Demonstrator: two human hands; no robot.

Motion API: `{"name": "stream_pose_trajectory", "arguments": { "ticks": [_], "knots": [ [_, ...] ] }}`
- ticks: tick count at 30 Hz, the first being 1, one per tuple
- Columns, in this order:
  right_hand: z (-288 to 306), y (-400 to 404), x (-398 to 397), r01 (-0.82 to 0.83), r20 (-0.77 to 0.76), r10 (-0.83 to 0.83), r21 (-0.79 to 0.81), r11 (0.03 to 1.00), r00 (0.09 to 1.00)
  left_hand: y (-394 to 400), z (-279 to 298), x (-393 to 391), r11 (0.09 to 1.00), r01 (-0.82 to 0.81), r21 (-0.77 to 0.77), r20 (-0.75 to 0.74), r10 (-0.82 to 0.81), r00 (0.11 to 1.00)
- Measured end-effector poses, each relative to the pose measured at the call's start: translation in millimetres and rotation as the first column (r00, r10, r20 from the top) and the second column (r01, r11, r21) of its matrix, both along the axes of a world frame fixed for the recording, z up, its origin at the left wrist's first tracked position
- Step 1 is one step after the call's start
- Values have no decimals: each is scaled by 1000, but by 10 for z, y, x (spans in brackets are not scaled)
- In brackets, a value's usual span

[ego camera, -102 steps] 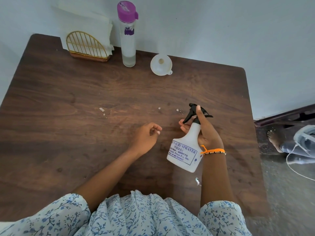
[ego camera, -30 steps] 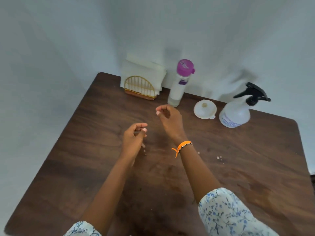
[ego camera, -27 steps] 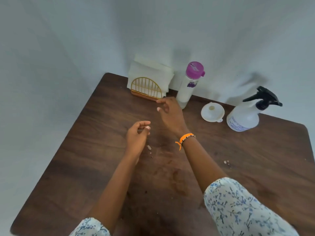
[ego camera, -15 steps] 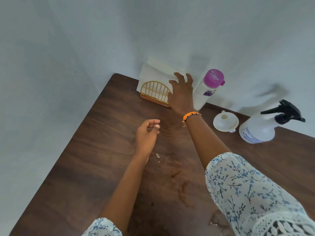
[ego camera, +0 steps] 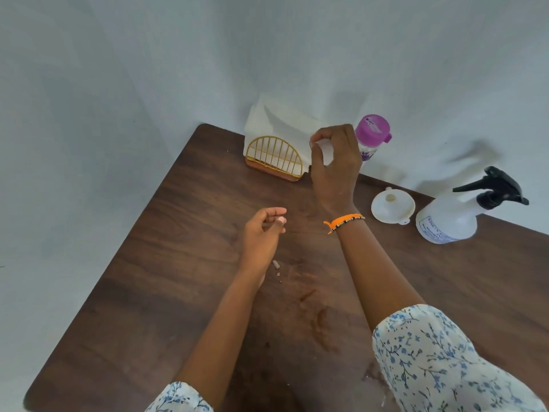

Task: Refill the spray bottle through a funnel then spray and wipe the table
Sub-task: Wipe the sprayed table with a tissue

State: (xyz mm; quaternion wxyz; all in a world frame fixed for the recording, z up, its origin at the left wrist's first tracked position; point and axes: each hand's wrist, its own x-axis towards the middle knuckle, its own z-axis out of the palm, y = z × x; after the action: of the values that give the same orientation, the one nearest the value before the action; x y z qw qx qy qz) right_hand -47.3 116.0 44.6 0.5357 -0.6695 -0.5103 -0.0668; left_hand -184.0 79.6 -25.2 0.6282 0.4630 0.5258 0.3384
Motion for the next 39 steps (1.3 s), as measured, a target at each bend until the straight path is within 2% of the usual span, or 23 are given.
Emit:
{"name": "stream_pose_trajectory", "arguments": {
  "ticks": [2, 5, 9, 11, 14, 16, 18, 19, 20, 21, 23, 25, 27, 32, 35, 36, 39],
  "knots": [
    [-4, -202, -98, -70, -34, 71, 28, 997, 997, -88, 27, -41, 1000, 1, -20, 33, -1, 999],
    [-115, -607, -291, -178, -156, 172, -29, 984, 973, -260, 54, -179, 996, -1, -91, 126, 13, 992],
    [-348, -1253, -594, -223, -448, 121, -183, 957, 886, -541, 15, -420, 957, 55, -285, 296, 33, 955],
    [-474, -1542, -750, -270, -591, 86, -231, 935, 802, -686, -28, -526, 936, 97, -339, 341, 26, 940],
    [-581, -1847, -937, -320, -728, 9, -290, 902, 686, -900, -82, -641, 900, 166, -404, 399, 10, 917],
    [-598, -1973, -1018, -354, -846, -43, -268, 896, 531, -1033, -108, -684, 862, 214, -459, 428, 3, 904],
    [-603, -2068, -1078, -376, -946, -61, -185, 908, 319, -1156, -136, -703, 830, 258, -494, 438, -19, 899],
    [-611, -2110, -1097, -371, -963, -71, -167, 914, 259, -1214, -151, -704, 817, 270, -510, 449, -15, 894],
    [-625, -2142, -1111, -363, -966, -88, -175, 915, 244, -1263, -161, -706, 805, 275, -526, 462, -2, 887],
    [-638, -2173, -1123, -358, -958, -104, -199, 912, 269, -1298, -166, -708, 797, 275, -538, 470, 13, 882],
    [-652, -2230, -1128, -364, -914, -119, -271, 891, 388, -1330, -161, -719, 802, 257, -539, 455, 21, 890],
    [-674, -2288, -1094, -399, -844, -97, -347, 849, 528, -1318, -149, -739, 832, 231, -505, 390, -19, 920],
    [-691, -2343, -1051, -434, -774, -66, -420, 797, 629, -1292, -130, -762, 861, 212, -462, 308, -68, 949],
    [-724, -2399, -966, -435, -634, 15, -513, 740, 773, -1237, -111, -760, 896, 120, -428, 169, -52, 984],
    [-741, -2390, -924, -446, -464, 130, -679, 583, 876, -1219, -121, -740, 897, 86, -434, 146, -24, 989],
    [-740, -2379, -922, -455, -446, 168, -681, 573, 879, -1214, -120, -728, 894, 73, -442, 156, -3, 988],
    [-728, -2346, -905, -427, -453, 176, -542, 724, 874, -1208, -90, -689, 895, 75, -440, 194, 13, 981]
  ]
}}
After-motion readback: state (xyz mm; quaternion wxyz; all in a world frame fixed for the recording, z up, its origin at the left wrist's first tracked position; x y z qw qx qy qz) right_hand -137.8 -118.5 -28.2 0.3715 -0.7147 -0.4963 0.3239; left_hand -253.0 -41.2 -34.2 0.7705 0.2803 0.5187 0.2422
